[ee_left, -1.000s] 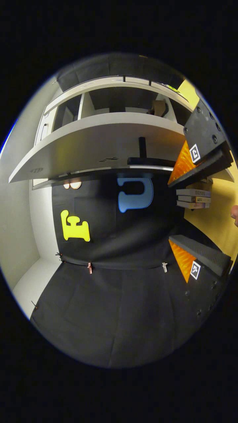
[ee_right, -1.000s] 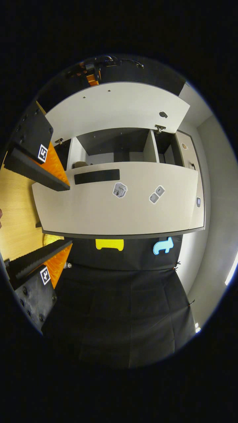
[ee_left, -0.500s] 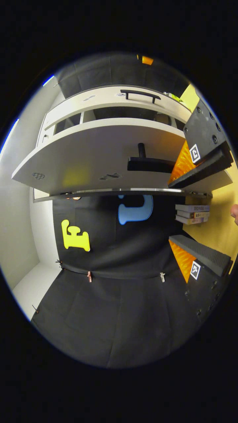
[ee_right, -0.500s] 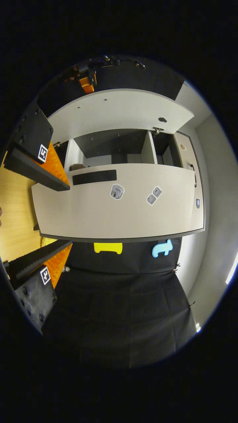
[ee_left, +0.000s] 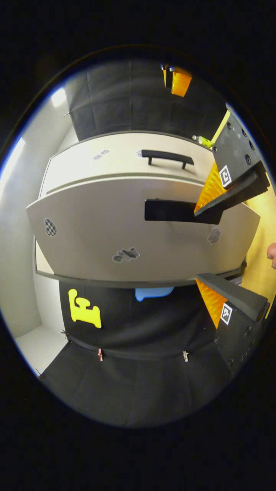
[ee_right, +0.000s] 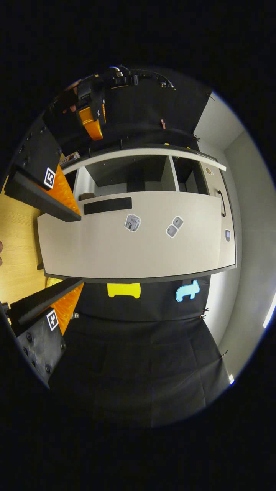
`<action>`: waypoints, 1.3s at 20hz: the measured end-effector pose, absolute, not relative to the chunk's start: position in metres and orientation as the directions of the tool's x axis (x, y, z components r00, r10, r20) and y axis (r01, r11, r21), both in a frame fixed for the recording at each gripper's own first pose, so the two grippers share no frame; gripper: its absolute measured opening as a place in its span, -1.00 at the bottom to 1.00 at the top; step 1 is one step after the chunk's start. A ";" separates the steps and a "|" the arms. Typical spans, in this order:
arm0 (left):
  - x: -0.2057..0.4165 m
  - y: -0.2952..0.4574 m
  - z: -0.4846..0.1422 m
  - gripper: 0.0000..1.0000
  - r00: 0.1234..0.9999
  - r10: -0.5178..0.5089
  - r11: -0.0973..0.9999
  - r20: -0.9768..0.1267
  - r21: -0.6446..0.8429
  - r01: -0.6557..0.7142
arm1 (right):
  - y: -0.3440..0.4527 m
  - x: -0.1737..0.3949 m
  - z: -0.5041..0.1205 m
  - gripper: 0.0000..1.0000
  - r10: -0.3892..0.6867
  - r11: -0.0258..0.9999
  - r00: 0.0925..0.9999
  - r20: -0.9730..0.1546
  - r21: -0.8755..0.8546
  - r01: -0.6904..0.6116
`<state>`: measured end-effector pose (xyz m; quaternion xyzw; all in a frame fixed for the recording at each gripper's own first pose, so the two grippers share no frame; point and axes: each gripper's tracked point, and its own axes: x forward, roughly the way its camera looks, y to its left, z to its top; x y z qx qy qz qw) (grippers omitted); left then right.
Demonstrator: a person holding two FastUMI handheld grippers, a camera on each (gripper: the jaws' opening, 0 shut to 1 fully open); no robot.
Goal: Grab one shoe with the right hand and put it into the shoe cabinet, grab the other shoe with the left hand and put it into the shoe cabinet; then close the right door with the right hand and the left door with the left hand.
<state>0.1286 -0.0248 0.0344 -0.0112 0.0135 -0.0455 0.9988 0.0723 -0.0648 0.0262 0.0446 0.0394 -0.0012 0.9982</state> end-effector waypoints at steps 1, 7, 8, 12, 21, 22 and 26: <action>0.127 -0.032 0.035 0.86 0.994 -0.101 0.995 -0.029 -0.017 0.101 | -0.064 0.073 0.026 0.95 0.002 0.996 0.997 -0.076 0.087 0.004; 0.112 -0.046 0.028 0.86 0.988 -0.140 0.990 -0.063 -0.043 0.137 | -0.055 0.074 0.029 0.95 0.016 0.997 0.998 -0.064 0.070 -0.011; 0.108 -0.046 0.027 0.87 0.988 -0.142 0.989 -0.065 -0.047 0.139 | -0.054 0.074 0.030 0.95 0.016 0.997 0.998 -0.061 0.073 -0.012; 0.093 -0.039 0.033 0.87 0.988 -0.149 0.987 -0.038 -0.067 0.146 | -0.046 0.071 0.036 0.95 0.026 0.996 0.999 -0.039 0.085 -0.023; 0.064 -0.020 0.030 0.86 0.990 -0.133 0.990 -0.044 -0.046 0.131 | -0.031 0.064 0.034 0.96 0.027 0.992 0.998 -0.056 0.128 -0.019; 0.062 -0.020 0.028 0.86 0.990 -0.133 0.990 -0.048 -0.047 0.131 | -0.030 0.063 0.034 0.95 0.022 0.993 0.998 -0.054 0.118 -0.015; 0.057 -0.022 0.027 0.87 0.987 -0.153 0.988 -0.047 -0.034 0.152 | -0.025 0.058 0.035 0.95 0.009 0.994 0.999 -0.046 0.105 -0.004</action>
